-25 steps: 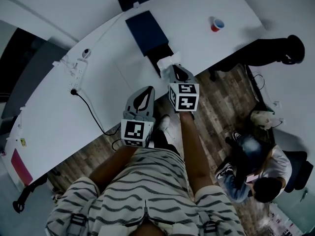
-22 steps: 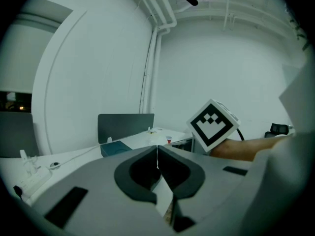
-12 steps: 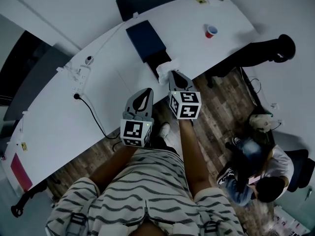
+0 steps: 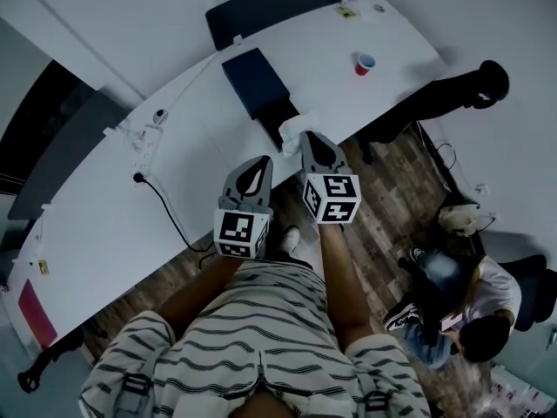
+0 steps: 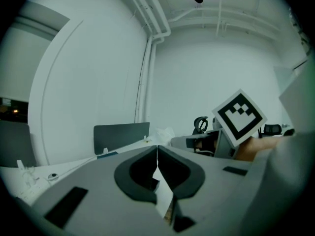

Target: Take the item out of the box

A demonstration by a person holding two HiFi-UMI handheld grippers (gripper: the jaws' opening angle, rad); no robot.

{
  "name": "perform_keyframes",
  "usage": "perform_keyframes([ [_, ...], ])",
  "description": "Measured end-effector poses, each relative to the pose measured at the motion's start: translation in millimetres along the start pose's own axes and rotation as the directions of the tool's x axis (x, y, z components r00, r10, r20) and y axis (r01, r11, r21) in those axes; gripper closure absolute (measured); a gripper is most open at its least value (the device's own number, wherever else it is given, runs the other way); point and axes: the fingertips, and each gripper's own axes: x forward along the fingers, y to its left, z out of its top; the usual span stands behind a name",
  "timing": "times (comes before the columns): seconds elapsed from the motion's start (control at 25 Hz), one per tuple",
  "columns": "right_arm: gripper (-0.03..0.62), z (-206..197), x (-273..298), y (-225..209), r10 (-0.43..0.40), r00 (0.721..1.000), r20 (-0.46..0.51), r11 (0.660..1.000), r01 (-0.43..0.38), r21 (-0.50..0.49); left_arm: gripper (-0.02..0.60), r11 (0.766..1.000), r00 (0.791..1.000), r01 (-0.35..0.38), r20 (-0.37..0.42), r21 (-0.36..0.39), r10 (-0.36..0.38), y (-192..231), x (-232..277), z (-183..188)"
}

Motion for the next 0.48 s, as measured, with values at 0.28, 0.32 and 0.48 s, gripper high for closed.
perform_keyframes([
  [0.28, 0.576, 11.0, -19.2, 6.6, -0.006, 0.998, 0.055, 1.000, 0.006, -0.004, 0.555, 1.000, 0.999, 0.015, 0.035, 0.019, -0.016, -4.7, -3.3, 13.2],
  [0.32, 0.576, 12.5, -21.7, 8.2, -0.006, 0.998, 0.063, 1.000, 0.006, -0.006, 0.555, 1.000, 0.999, 0.016, 0.038, 0.021, -0.017, -5.3, -4.1, 14.2],
  [0.48, 0.576, 20.6, -31.4, 13.6, -0.007, 0.995, 0.097, 1.000, 0.009, -0.019, 0.555, 0.999, 0.998, 0.021, 0.053, 0.025, -0.023, -8.3, -5.7, 19.7],
])
